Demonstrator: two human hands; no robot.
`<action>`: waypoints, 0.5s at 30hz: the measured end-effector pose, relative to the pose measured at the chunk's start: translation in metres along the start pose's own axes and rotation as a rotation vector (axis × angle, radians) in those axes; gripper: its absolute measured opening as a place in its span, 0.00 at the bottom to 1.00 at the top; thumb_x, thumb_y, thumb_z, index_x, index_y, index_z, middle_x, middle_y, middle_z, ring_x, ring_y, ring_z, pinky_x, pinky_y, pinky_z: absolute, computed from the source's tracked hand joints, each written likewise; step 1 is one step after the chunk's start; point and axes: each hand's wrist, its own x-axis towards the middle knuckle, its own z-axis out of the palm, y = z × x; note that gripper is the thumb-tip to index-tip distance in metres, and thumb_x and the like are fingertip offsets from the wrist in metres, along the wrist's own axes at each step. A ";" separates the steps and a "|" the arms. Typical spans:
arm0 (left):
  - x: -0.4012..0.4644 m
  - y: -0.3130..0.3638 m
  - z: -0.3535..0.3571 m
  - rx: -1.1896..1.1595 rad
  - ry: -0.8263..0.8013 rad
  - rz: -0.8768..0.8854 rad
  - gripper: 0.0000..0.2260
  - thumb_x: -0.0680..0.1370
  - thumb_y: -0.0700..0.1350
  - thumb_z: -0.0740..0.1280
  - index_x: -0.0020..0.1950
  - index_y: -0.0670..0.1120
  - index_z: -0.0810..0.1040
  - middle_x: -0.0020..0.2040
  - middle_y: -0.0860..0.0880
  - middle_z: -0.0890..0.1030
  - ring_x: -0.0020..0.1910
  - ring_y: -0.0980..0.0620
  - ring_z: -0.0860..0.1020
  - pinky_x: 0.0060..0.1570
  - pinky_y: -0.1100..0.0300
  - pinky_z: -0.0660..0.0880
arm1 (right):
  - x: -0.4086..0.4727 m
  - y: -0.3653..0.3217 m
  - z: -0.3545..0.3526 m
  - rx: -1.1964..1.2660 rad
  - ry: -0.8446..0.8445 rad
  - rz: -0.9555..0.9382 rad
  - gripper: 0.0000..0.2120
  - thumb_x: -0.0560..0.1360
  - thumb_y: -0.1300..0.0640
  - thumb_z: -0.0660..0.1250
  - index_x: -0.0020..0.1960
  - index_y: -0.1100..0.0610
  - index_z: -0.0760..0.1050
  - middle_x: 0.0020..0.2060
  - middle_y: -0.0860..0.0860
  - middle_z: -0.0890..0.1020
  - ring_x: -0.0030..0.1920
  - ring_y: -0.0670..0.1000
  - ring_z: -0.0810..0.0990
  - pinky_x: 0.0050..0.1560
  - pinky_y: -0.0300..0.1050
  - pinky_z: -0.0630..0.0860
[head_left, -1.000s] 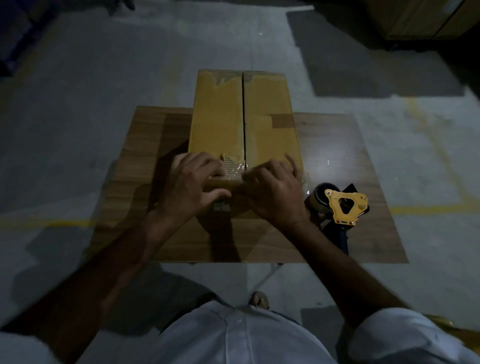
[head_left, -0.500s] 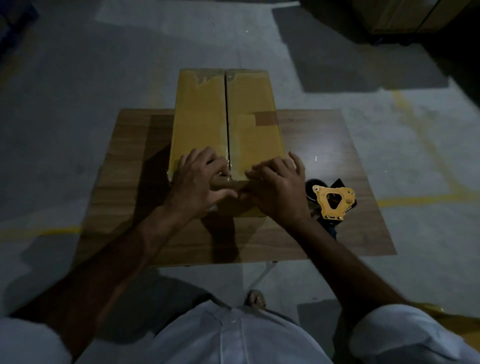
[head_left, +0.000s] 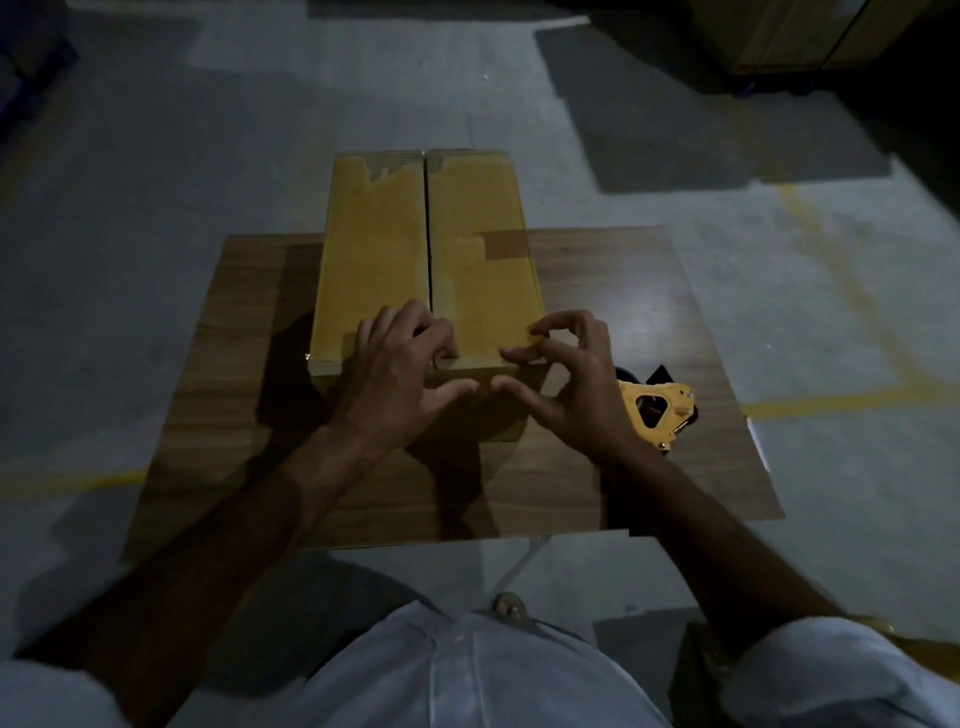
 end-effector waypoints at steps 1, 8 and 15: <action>0.003 0.006 0.002 -0.054 -0.016 0.023 0.18 0.73 0.65 0.72 0.53 0.54 0.79 0.52 0.55 0.72 0.53 0.54 0.69 0.52 0.56 0.64 | 0.002 0.005 -0.006 0.016 -0.005 -0.004 0.19 0.72 0.39 0.76 0.58 0.47 0.85 0.64 0.50 0.73 0.66 0.52 0.69 0.60 0.56 0.76; 0.011 0.025 0.015 -0.018 -0.020 0.031 0.17 0.71 0.57 0.79 0.53 0.49 0.81 0.50 0.50 0.72 0.51 0.48 0.70 0.48 0.51 0.72 | -0.003 0.019 0.000 0.115 -0.070 0.042 0.23 0.70 0.52 0.81 0.64 0.50 0.82 0.71 0.51 0.67 0.71 0.52 0.69 0.67 0.57 0.78; 0.029 0.026 0.011 -0.149 -0.083 0.037 0.18 0.72 0.67 0.72 0.49 0.54 0.78 0.49 0.55 0.69 0.50 0.54 0.69 0.49 0.55 0.68 | 0.018 0.036 -0.034 0.125 -0.238 -0.053 0.21 0.72 0.36 0.75 0.63 0.39 0.82 0.66 0.46 0.70 0.68 0.47 0.68 0.64 0.54 0.76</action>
